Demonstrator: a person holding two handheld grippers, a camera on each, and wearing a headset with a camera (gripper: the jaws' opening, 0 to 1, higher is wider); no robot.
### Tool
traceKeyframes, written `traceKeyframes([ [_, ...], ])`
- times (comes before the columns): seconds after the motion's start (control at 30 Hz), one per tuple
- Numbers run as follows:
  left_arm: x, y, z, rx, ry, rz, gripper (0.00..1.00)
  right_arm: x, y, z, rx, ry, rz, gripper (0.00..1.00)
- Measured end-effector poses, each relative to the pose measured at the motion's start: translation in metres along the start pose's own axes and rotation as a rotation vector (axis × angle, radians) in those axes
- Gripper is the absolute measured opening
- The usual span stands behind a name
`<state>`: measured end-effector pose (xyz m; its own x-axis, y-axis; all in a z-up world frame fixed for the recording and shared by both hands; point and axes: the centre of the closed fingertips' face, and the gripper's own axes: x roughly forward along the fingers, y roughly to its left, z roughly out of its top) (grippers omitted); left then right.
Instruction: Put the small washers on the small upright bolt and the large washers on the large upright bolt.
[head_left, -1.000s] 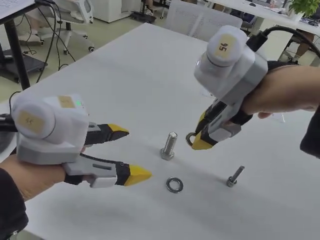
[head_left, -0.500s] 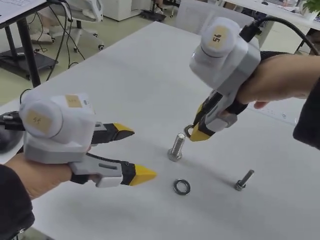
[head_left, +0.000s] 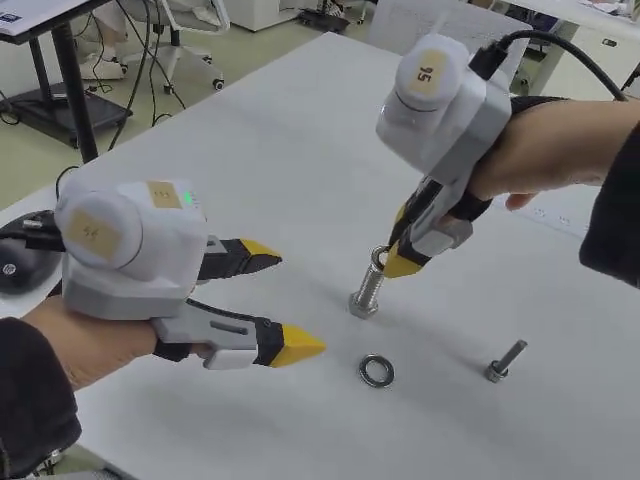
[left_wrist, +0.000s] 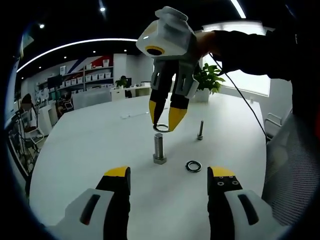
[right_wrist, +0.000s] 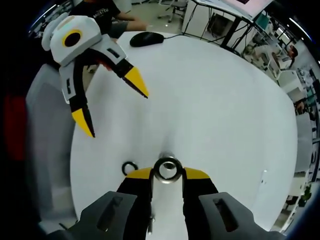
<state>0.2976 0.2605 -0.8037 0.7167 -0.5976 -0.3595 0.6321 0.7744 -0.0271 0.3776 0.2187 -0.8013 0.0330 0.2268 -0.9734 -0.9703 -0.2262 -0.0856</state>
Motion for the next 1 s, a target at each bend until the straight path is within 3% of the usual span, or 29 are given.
traceKeyframes([
  [1.0, -0.001, 0.001, 0.004, -0.003, -0.01, 0.004, 0.61, 0.017, 0.007, -0.002, 0.002, 0.031, 0.04, 0.23],
])
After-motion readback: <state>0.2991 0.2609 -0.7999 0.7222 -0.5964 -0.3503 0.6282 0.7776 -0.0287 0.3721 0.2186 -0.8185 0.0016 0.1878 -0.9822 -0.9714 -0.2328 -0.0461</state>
